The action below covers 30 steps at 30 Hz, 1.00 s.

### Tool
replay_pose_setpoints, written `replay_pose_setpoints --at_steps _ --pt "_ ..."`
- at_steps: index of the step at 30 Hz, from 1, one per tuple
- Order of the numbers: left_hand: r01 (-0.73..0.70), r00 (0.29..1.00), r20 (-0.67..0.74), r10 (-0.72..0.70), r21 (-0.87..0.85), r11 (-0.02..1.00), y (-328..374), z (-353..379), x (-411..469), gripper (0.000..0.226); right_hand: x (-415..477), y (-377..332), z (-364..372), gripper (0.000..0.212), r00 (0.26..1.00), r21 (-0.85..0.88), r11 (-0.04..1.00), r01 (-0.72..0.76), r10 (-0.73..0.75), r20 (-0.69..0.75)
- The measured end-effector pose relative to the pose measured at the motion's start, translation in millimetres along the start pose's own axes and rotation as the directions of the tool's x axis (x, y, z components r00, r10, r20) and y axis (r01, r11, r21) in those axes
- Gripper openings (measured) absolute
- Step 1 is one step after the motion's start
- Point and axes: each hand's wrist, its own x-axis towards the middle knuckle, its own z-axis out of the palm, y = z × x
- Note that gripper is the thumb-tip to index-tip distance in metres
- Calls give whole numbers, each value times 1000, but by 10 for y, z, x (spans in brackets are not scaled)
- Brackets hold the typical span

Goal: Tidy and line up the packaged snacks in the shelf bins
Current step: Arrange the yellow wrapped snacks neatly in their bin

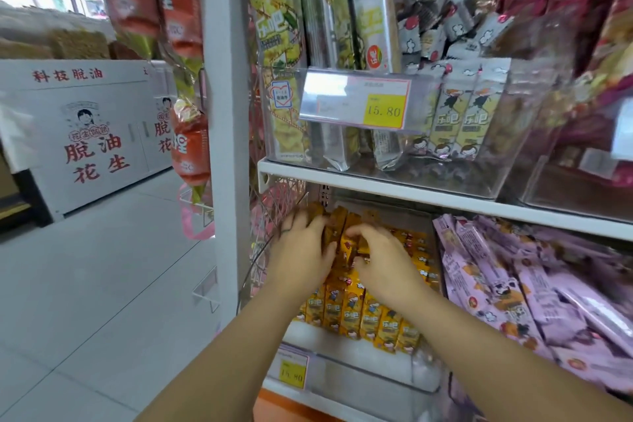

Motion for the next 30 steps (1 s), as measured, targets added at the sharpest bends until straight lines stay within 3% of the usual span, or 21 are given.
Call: replay_pose_setpoints --at_steps 5,8,13,19,25,30 --pt "-17 1000 10 22 -319 948 315 -430 -373 20 -419 -95 -496 32 993 49 993 110 -112 41" --pt "-101 994 -78 77 -385 917 673 -718 -560 17 -754 -125 -895 29 990 103 985 139 -140 2" --pt "-334 940 -196 278 -381 862 1501 -1095 -697 15 -1254 -126 -1612 24 977 140 972 189 -173 -121" --pt "-619 781 -370 503 -352 702 2537 -1236 -738 16 -1913 83 -2598 17 932 25 974 227 -210 -296" --pt "-720 691 -479 541 -394 571 3297 -1085 -620 17 -2320 687 -3468 24 899 -82 990 111 -135 -416" --pt "-772 630 -398 667 -230 593 3683 -926 -344 18 -2299 1069 -3955 21 883 -221 975 4 -107 -458"
